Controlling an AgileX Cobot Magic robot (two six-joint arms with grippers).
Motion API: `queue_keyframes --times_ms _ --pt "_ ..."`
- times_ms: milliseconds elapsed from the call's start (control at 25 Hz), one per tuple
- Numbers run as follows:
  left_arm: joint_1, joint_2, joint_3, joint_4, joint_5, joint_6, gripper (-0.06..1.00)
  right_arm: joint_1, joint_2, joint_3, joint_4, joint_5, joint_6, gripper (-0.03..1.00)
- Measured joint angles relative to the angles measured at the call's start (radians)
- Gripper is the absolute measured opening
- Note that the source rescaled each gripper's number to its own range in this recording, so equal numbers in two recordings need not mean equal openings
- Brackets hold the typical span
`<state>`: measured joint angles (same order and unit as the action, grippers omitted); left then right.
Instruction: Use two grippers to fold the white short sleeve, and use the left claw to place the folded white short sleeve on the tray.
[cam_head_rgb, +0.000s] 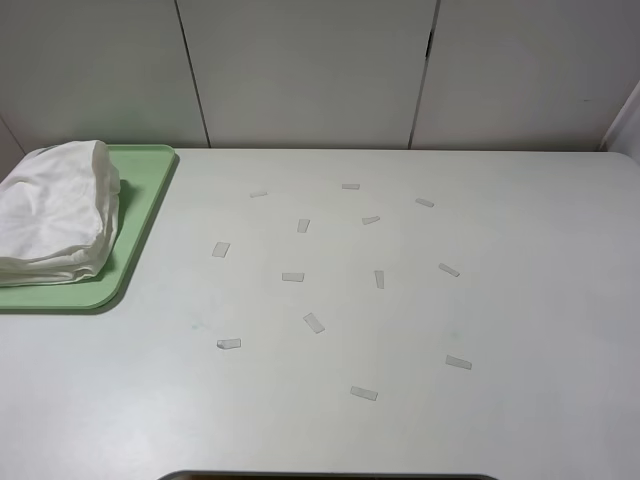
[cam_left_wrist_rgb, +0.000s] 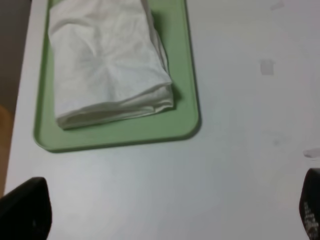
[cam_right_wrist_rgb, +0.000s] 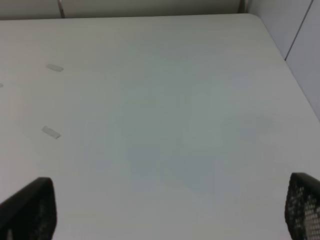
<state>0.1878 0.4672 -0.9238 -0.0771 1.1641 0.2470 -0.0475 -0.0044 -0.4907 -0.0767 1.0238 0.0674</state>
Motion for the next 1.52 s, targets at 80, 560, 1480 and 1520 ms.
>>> queue_keyframes --times_ms 80,560,1480,1520 --pt "-0.008 -0.044 0.044 -0.015 0.000 0.001 1.00 0.000 0.000 0.000 0.000 0.000 0.000 1.00" --pt "-0.136 -0.292 0.277 -0.041 -0.045 -0.006 1.00 0.000 0.000 0.000 0.000 0.000 0.000 1.00" --pt "-0.143 -0.475 0.411 -0.045 -0.091 -0.037 1.00 0.000 0.000 0.000 0.000 0.000 0.000 1.00" --pt "-0.143 -0.475 0.411 -0.045 -0.091 -0.037 1.00 0.000 0.000 0.000 0.000 0.000 0.000 1.00"
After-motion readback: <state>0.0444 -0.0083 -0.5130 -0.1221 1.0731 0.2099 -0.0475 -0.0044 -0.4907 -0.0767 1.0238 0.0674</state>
